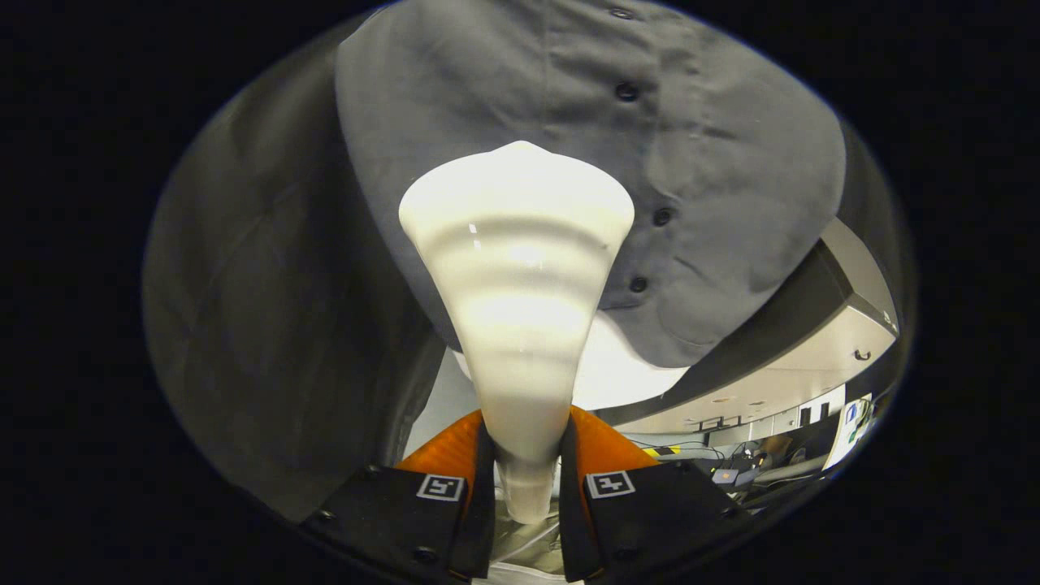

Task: Iron the clothes twice with a garment steamer, once on the left side and once on the right side.

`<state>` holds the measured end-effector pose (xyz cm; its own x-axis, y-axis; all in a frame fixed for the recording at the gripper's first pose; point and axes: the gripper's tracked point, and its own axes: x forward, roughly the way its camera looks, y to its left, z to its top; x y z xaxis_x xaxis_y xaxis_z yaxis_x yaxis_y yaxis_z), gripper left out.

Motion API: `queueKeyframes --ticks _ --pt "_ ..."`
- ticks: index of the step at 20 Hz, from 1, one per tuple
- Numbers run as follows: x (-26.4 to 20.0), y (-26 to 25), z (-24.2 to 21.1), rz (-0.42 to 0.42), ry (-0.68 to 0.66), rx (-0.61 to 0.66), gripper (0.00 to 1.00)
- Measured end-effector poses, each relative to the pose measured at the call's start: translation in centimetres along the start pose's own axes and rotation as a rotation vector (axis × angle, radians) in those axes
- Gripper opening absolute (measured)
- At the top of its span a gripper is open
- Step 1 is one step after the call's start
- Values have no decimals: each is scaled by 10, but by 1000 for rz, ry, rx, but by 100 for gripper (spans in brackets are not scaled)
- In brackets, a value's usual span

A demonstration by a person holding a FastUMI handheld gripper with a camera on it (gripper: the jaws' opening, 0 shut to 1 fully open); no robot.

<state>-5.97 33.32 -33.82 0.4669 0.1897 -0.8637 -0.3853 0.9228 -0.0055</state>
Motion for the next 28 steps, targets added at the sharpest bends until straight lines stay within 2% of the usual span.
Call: queueKeyframes --ticks 21,28 --pt "-171 -164 149 -109 -417 200 41" --pt "-225 -226 170 -171 -518 249 40"
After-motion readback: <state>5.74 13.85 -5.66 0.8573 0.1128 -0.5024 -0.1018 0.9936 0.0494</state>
